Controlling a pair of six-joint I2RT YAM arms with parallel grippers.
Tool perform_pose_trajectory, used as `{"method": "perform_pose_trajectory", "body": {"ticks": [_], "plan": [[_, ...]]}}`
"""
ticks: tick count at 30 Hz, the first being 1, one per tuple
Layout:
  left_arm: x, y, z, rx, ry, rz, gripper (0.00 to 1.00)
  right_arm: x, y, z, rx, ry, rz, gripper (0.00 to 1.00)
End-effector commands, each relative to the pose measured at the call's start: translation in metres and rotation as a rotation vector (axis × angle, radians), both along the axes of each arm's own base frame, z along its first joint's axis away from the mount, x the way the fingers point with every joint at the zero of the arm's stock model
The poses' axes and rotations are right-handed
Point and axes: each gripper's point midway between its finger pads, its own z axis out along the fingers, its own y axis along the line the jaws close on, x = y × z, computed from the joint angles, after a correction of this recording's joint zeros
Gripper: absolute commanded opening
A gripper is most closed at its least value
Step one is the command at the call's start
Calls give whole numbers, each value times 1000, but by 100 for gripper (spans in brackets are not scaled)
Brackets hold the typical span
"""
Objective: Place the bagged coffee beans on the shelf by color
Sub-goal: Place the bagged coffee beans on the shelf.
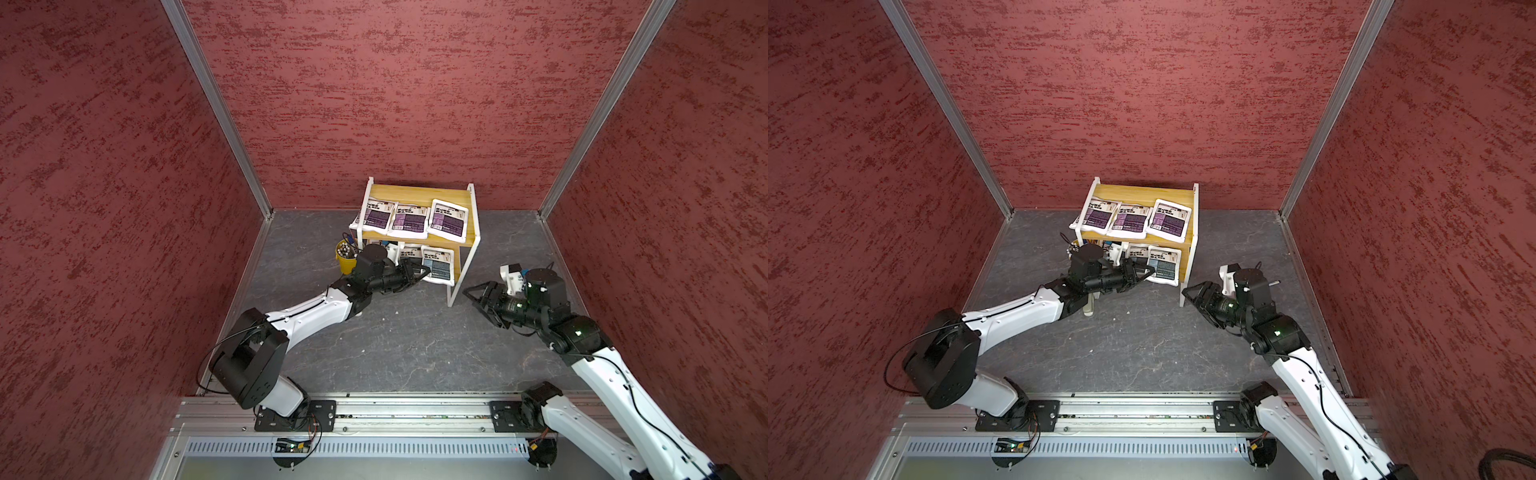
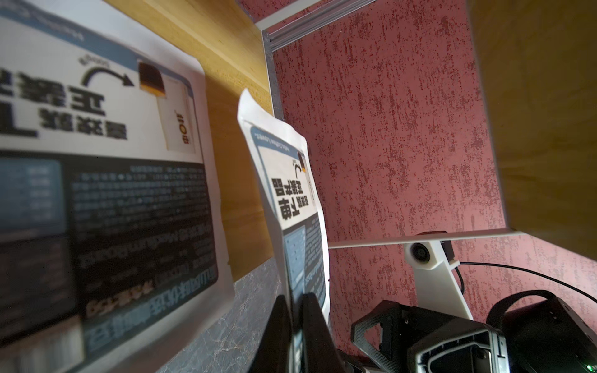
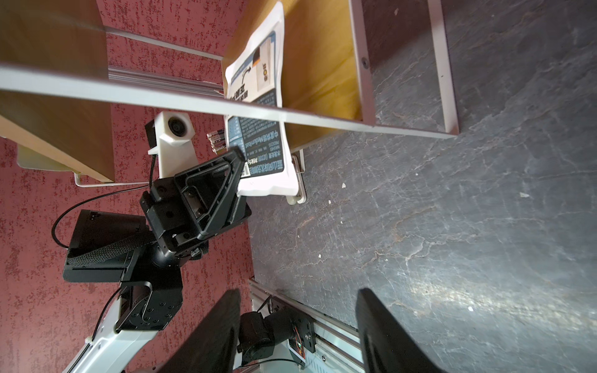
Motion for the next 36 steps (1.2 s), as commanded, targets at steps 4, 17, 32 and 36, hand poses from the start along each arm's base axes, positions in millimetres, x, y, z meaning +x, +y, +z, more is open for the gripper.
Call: {"method": "perform_pose_trajectory", "body": {"ticks": [4, 17, 32, 36], "plan": [[16, -7, 16, 4, -103, 33, 8, -4, -1, 11, 6, -28, 16, 61], [18, -25, 11, 31, -94, 2, 8, -6, -4, 4, 5, -19, 12, 62], [29, -20, -3, 94, -51, 66, 7, -5, -3, -1, 15, -10, 15, 62], [30, -23, -6, 88, -44, 58, 7, -5, -3, -2, 18, -11, 14, 62]]}}
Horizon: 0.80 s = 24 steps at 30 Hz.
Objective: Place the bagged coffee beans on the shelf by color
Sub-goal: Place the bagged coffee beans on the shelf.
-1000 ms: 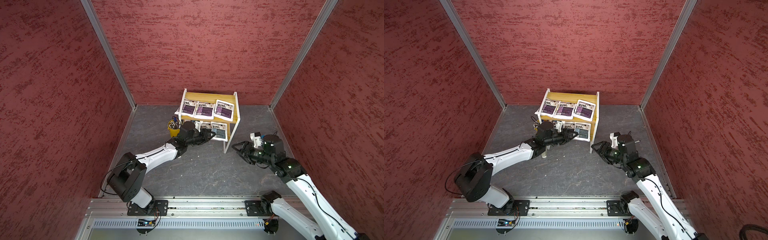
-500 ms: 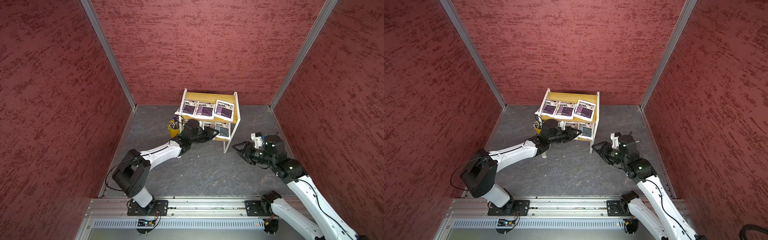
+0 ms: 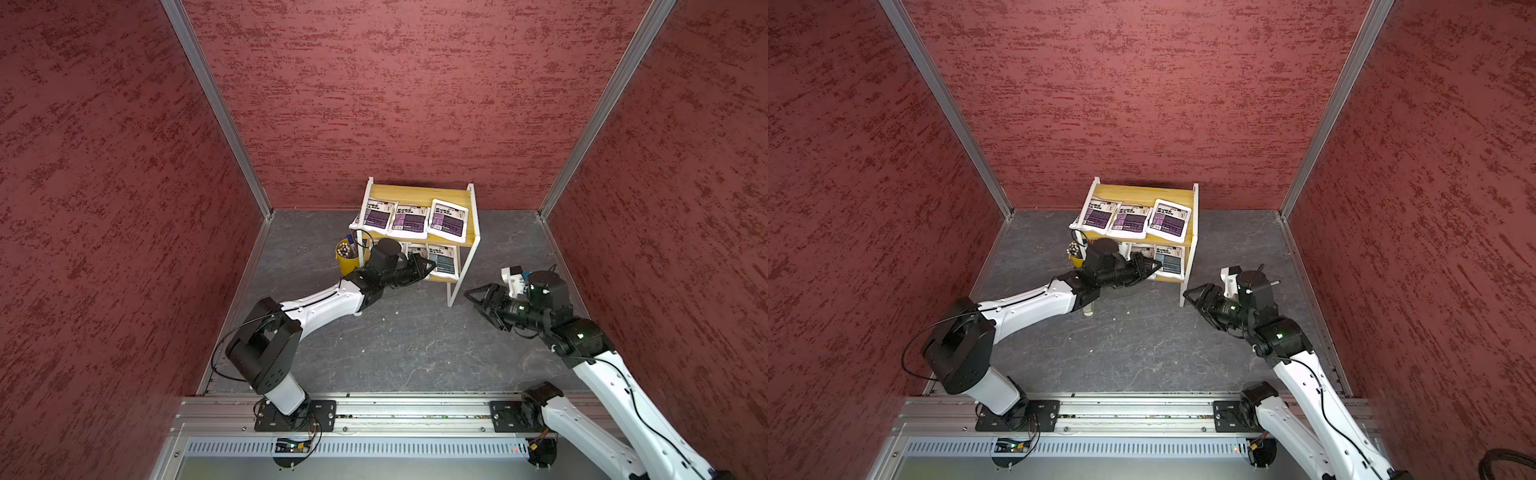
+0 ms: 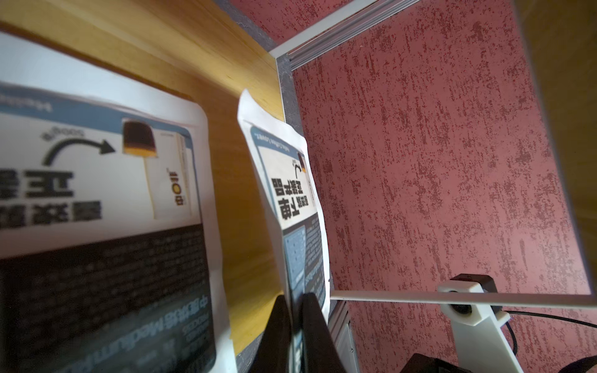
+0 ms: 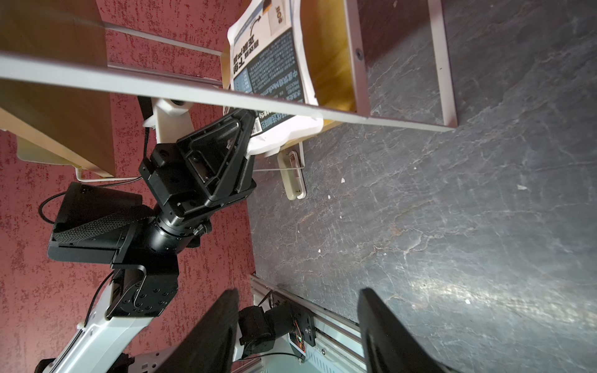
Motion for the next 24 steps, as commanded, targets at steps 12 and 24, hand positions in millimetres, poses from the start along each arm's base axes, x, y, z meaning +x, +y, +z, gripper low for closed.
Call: {"method": "perform_pose_trajectory", "body": {"ticks": [12, 24], "plan": [[14, -10, -5, 16, 7, 2, 7, 0, -1, 1, 12, -19, 9, 63], [14, -12, -10, 35, 33, -4, 26, -1, -1, 0, 15, -18, 10, 63]]}}
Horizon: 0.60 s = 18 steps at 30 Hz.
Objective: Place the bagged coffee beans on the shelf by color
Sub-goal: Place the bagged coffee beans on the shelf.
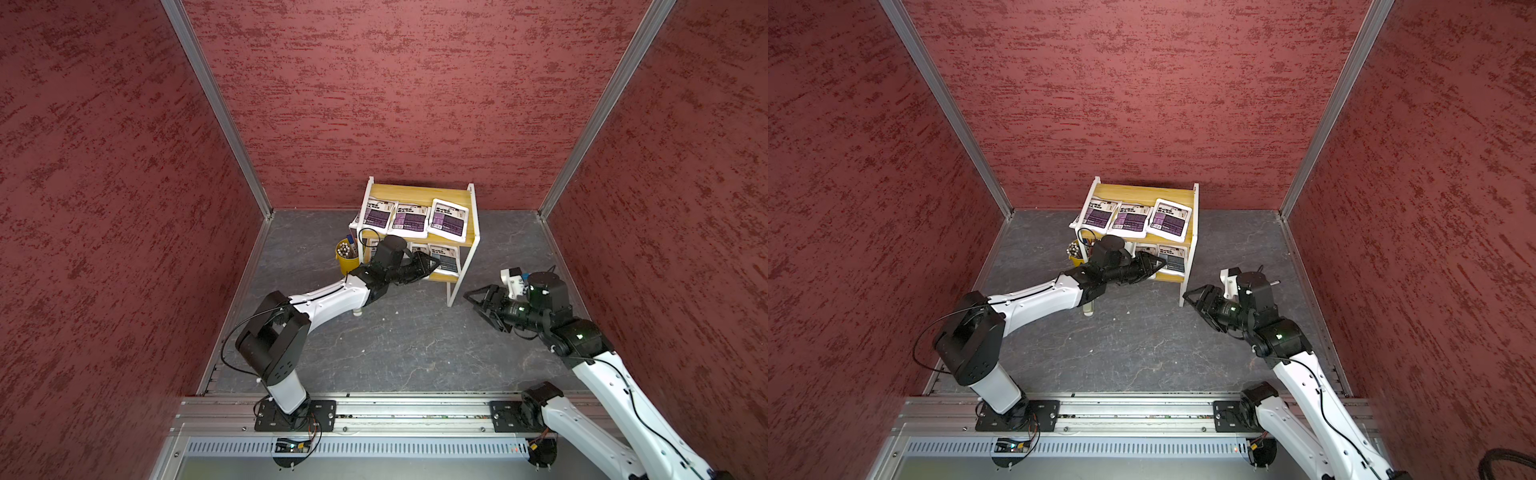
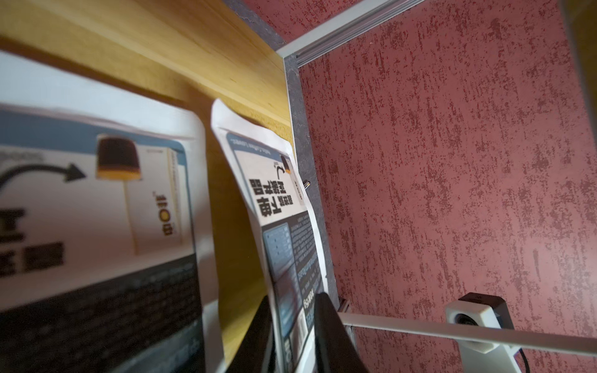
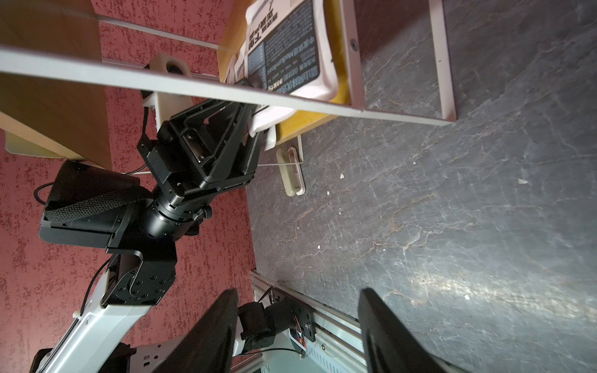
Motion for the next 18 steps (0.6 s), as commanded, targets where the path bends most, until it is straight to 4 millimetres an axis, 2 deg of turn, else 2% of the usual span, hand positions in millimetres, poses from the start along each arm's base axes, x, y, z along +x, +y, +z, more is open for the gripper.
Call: {"method": "perform_pose_trajectory", "body": {"ticks": [1, 4, 8, 18], "plan": [[2, -2, -5, 16, 14, -7, 29, 1, -1, 3, 8, -25, 3, 63], [1, 0, -5, 22, 16, -5, 37, 1, -1, 3, 9, -27, 2, 63], [-2, 4, -4, 44, 20, 0, 43, 2, -1, 5, 14, -33, -1, 63], [-9, 14, -1, 104, 3, 0, 45, 1, -1, 9, 29, -42, -9, 64]]}}
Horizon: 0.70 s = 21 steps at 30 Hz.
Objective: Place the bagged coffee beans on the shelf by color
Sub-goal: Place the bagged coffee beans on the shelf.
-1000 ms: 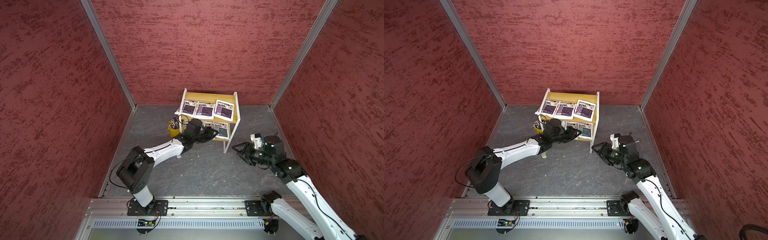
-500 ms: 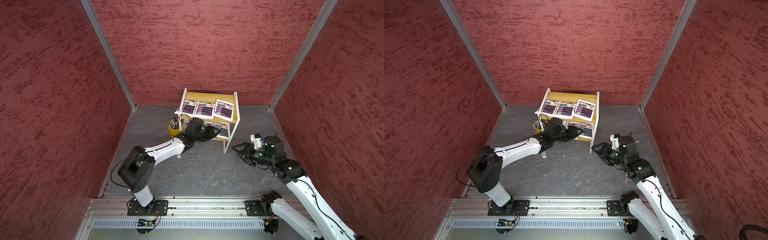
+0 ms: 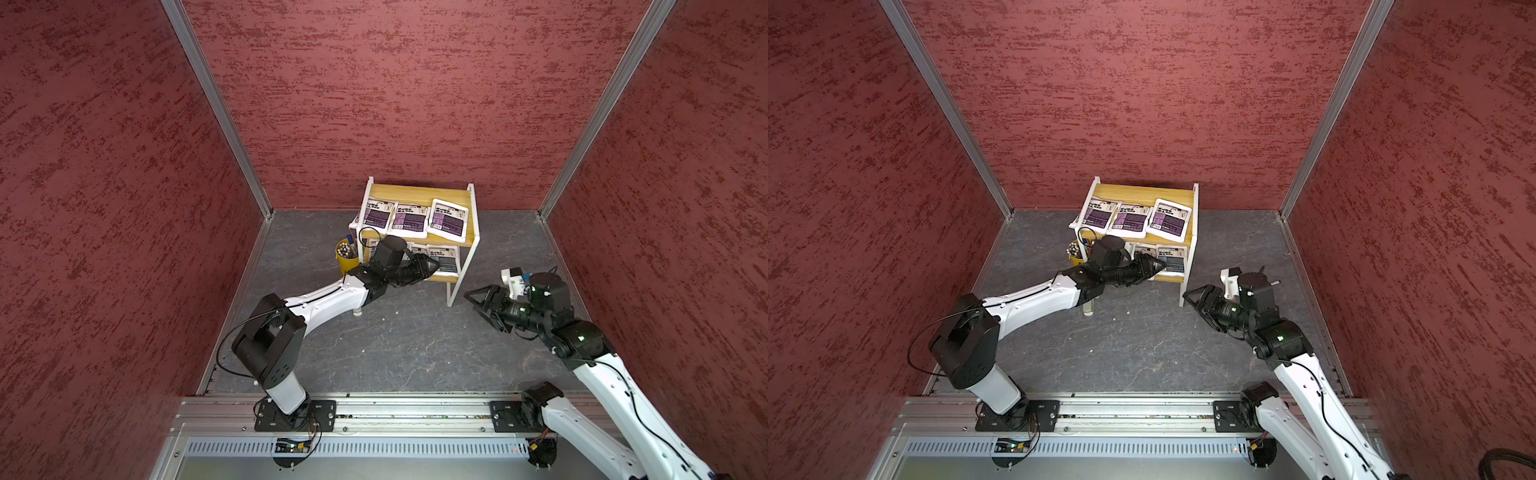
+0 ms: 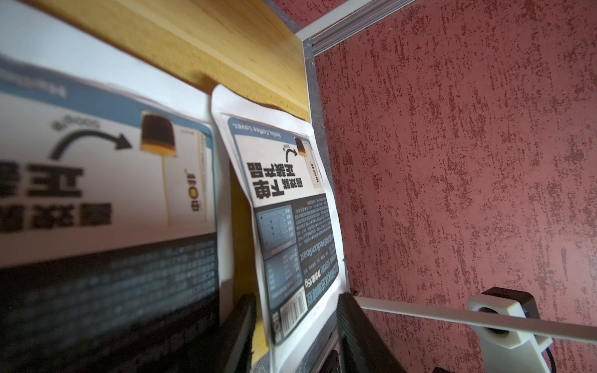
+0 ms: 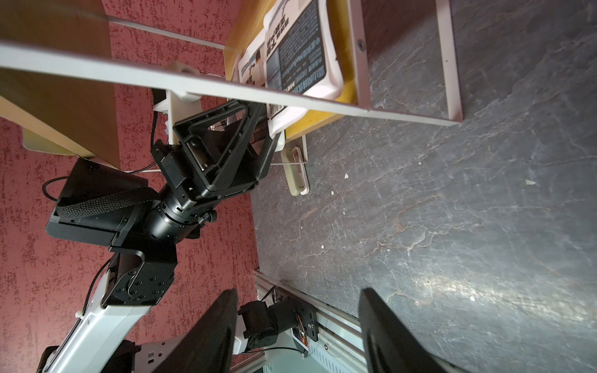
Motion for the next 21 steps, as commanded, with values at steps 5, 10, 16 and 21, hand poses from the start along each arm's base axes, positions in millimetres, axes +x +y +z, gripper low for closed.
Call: {"method": "perform_pose_trajectory", "body": {"ticks": [5, 10, 16, 21], "plan": [[-1, 6, 13, 26, -47, -1, 46, 1, -2, 4, 17, -27, -14, 64], [-2, 1, 29, -31, -104, -21, 47, 1, -2, 3, 19, -27, -12, 64], [-3, -3, 44, -85, -156, -43, 47, 0, -2, 2, 22, -25, -10, 64], [-4, -1, 45, -89, -158, -38, 47, 0, -2, 1, 24, -24, -10, 64]]}}
